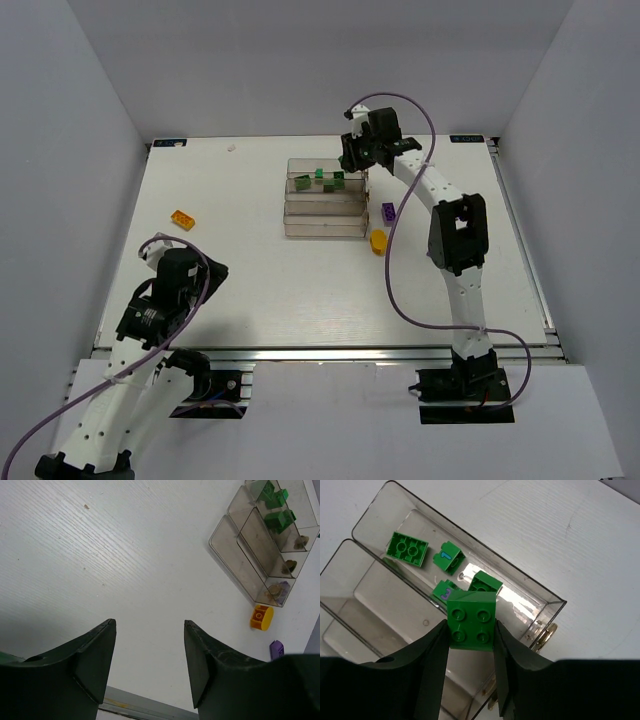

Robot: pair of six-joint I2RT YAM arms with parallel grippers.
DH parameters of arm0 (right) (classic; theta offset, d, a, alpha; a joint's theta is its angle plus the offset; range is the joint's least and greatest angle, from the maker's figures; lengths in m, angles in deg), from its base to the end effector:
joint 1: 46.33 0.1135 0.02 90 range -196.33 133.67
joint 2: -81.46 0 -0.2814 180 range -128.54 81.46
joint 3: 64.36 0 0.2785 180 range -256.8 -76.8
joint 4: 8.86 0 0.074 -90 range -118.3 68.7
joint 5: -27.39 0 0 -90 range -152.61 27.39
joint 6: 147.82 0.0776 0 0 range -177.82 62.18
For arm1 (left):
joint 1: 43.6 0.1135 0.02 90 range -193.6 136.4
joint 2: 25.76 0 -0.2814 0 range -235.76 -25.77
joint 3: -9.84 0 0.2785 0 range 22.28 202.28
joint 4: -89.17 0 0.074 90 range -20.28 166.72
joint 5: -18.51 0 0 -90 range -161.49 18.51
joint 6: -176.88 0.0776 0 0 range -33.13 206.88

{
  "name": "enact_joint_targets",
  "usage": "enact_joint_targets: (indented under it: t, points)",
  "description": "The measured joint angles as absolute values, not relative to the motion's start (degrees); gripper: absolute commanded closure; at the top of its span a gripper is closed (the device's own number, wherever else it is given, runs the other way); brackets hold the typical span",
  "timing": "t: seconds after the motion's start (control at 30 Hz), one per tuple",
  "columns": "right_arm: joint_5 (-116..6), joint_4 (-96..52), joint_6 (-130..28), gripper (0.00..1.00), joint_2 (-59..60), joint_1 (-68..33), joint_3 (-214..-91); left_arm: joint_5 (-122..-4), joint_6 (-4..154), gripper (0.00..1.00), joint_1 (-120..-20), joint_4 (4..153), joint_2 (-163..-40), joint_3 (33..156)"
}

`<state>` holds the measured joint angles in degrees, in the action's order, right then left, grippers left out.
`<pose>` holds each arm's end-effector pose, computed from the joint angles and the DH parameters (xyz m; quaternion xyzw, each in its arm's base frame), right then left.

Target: Sort the legos into containers by color

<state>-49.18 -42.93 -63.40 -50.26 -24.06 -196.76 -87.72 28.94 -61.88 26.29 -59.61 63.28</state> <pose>0.5582 0.2481 0.2446 -0.2642 0.8354 0.1702 0.4510 0.1557 -0.0286 0.2618 -0.3610 0.8360 -0.1402 0.3888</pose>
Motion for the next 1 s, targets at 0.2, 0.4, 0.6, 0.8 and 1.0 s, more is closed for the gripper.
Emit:
enact_joint_targets:
  t: [0.2, 0.4, 0.6, 0.8, 1.0]
  points:
    - [-49.28, -38.97, -63.18, 0.78, -52.1, -24.46, -197.05, -87.48, 28.92, 0.33, -61.9, 26.31, -59.94, 63.28]
    - [-49.42, -35.19, -63.34, 0.54, -52.45, -24.35, -197.02, -87.09, 28.77, 0.32, -61.84, 27.05, -60.88, 63.28]
    - [-49.37, -33.14, -63.47, 0.4, -54.11, -24.48, -197.0, -86.89, 29.21, 0.31, -61.82, 28.89, -65.21, 63.82]
    - [-47.51, -32.52, -63.1, 0.53, -53.32, -25.16, -194.58, -86.67, 30.63, 0.4, -61.82, 32.63, -70.82, 65.35]
    - [-38.05, -32.72, -65.22, 1.0, -42.22, -27.93, -181.2, -87.18, 34.19, 0.94, -61.01, 35.16, -82.91, 72.22]
